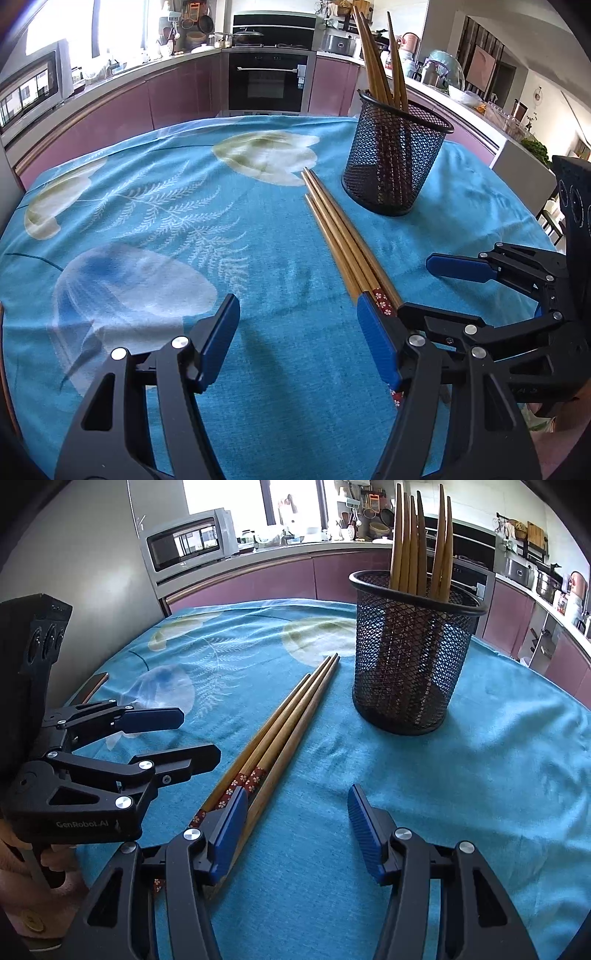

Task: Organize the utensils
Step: 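Withdraw both open tools from the cup toward the chopstick bundle, then close the left tool on one chopstick while the right tool grasps another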

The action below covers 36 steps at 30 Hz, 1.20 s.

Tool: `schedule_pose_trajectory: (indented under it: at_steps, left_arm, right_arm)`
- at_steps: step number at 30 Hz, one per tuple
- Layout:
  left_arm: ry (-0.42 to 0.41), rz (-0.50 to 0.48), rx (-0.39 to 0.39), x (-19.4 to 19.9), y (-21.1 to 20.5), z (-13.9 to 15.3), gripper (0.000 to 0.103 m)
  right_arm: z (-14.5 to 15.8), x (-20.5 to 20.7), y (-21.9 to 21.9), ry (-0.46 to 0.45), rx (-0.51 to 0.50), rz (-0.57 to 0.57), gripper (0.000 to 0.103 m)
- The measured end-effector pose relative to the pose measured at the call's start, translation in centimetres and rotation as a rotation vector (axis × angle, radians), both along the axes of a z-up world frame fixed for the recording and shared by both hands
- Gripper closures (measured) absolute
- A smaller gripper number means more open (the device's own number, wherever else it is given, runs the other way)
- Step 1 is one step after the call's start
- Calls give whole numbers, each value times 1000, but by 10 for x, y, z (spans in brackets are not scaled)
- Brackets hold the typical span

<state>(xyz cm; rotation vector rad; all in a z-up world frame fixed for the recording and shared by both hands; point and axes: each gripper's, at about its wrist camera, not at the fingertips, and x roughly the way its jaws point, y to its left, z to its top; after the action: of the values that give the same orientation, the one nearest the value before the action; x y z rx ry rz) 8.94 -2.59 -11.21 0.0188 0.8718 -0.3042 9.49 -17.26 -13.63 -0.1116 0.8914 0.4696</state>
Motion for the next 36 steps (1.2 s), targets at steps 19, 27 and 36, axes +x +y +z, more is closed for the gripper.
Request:
schedule_pose_trajectory:
  at_steps: [19, 27, 36]
  left_arm:
    - [13, -35, 28, 2, -16, -5, 38]
    - [18, -23, 34, 6, -14, -6, 41]
    - [22, 0, 45, 18, -10, -6, 62]
  right_arm:
    - [0, 2, -9, 18, 22, -12, 52]
    - [1, 4, -12, 21, 27, -17, 56]
    - [0, 12, -6, 13, 6, -17, 61]
